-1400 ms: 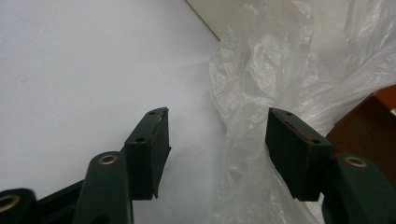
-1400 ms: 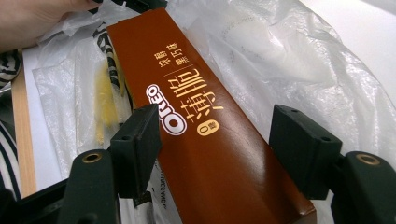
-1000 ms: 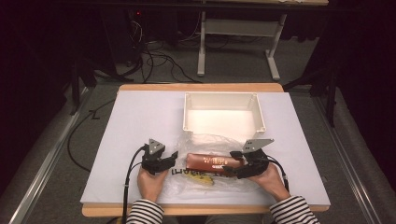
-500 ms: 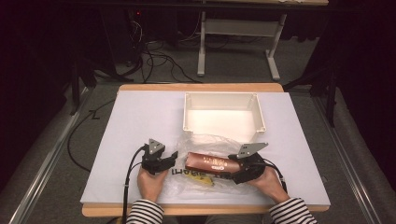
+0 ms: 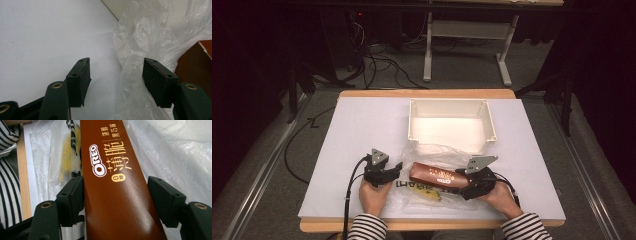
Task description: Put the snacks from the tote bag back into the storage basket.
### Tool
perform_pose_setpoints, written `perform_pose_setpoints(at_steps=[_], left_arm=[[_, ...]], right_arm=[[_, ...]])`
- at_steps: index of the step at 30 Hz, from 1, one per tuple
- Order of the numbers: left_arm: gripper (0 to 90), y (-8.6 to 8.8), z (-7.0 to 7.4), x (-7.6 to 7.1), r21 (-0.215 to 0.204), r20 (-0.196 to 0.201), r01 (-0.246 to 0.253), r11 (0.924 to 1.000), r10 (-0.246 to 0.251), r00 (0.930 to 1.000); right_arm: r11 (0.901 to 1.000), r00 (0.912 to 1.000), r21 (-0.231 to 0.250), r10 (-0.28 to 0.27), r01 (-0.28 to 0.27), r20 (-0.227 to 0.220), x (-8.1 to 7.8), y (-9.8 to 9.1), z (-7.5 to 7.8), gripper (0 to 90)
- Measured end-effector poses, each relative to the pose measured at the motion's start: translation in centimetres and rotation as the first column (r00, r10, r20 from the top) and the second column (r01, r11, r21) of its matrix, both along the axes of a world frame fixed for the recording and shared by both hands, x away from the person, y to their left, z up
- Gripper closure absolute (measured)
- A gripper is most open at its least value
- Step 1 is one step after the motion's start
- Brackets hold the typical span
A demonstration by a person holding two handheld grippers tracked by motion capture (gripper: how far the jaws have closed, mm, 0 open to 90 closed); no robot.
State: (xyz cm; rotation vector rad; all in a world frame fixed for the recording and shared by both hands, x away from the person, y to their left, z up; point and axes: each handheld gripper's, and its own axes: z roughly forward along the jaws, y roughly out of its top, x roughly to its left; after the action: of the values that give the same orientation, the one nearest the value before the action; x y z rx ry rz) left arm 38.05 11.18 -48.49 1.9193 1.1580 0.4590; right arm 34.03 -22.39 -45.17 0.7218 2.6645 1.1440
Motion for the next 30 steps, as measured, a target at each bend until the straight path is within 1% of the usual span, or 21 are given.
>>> perform_pose_setpoints(at_steps=[2, 4, 5, 6, 8, 10, 13, 15, 17, 24, 25, 27, 28, 30], left_arm=[[40.1, 0.0, 0.0, 0.0, -0.001, -0.001, 0.001, 1.0000, -0.001, 1.0000], [40.0, 0.0, 0.0, 0.0, 0.000, -0.001, 0.000, 1.0000, 0.000, 1.0000], [40.0, 0.0, 0.0, 0.0, 0.000, -0.001, 0.000, 1.0000, 0.000, 1.0000], [40.1, 0.0, 0.0, 0.0, 0.000, -0.002, 0.001, 1.0000, -0.001, 1.0000], [40.0, 0.0, 0.0, 0.0, 0.000, -0.002, 0.001, 1.0000, -0.001, 1.0000], [40.0, 0.0, 0.0, 0.0, 0.000, -0.002, 0.001, 1.0000, -0.001, 1.0000], [40.0, 0.0, 0.0, 0.0, -0.001, -0.001, 0.002, 1.0000, -0.002, 1.0000], [40.0, -0.1, 0.0, 0.0, -0.004, 0.000, -0.001, 1.0000, 0.001, 1.0000], [40.0, -0.1, 0.0, 0.0, -0.004, 0.001, 0.000, 1.0000, 0.000, 1.0000], [39.8, -0.1, 0.0, -0.1, 0.002, 0.011, 0.011, 0.9999, -0.011, 0.9999], [39.8, -0.1, 0.0, -0.1, 0.011, 0.018, 0.015, 0.9998, -0.015, 0.9997], [39.8, -0.1, 0.0, -0.1, 0.011, 0.021, 0.016, 0.9998, -0.016, 0.9996], [39.8, -0.1, 0.0, -0.1, 0.012, 0.023, 0.016, 0.9998, -0.017, 0.9996], [39.8, -0.2, 0.0, -0.2, 0.007, 0.018, 0.018, 0.9998, -0.018, 0.9997]], right_arm=[[0.9999, 1.0000, -0.005, 0.009, -0.009, 0.001, 0.0, 0.0, -0.1, 32.4], [0.9991, 0.9997, -0.033, 0.025, -0.025, 0.001, 0.0, 0.1, -0.3, 32.9], [0.9991, 0.9997, -0.033, 0.025, -0.025, 0.001, 0.0, 0.1, -0.3, 32.9], [0.9977, 0.9995, -0.061, 0.030, -0.030, 0.000, 0.0, 0.3, -0.7, 33.3], [0.9972, 0.9996, -0.068, 0.028, -0.029, -0.004, 0.0, 0.4, -0.7, 34.1], [0.9974, 0.9994, -0.064, 0.034, -0.033, 0.011, -0.1, 0.4, -0.8, 35.3], [0.9976, 0.9993, -0.060, 0.036, -0.035, 0.013, -0.3, 0.4, -0.8, 36.7], [0.9973, 0.9987, -0.059, 0.044, -0.043, 0.024, -0.4, 0.4, -0.7, 37.4], [0.9969, 0.9984, -0.062, 0.049, -0.048, 0.026, -0.7, 0.4, -0.6, 37.8], [0.9970, 0.9977, -0.050, 0.061, -0.060, 0.029, -1.2, 0.3, -0.3, 38.3], [0.9964, 0.9971, -0.053, 0.068, -0.066, 0.034, -1.3, 0.3, -0.2, 38.4], [0.9969, 0.9976, -0.051, 0.062, -0.061, 0.030, -1.5, 0.3, -0.1, 38.4], [0.9963, 0.9969, -0.052, 0.070, -0.068, 0.036, -1.5, 0.3, 0.0, 38.5], [0.9966, 0.9969, -0.053, 0.066, -0.064, 0.042, -1.7, 0.3, 0.1, 38.5]])
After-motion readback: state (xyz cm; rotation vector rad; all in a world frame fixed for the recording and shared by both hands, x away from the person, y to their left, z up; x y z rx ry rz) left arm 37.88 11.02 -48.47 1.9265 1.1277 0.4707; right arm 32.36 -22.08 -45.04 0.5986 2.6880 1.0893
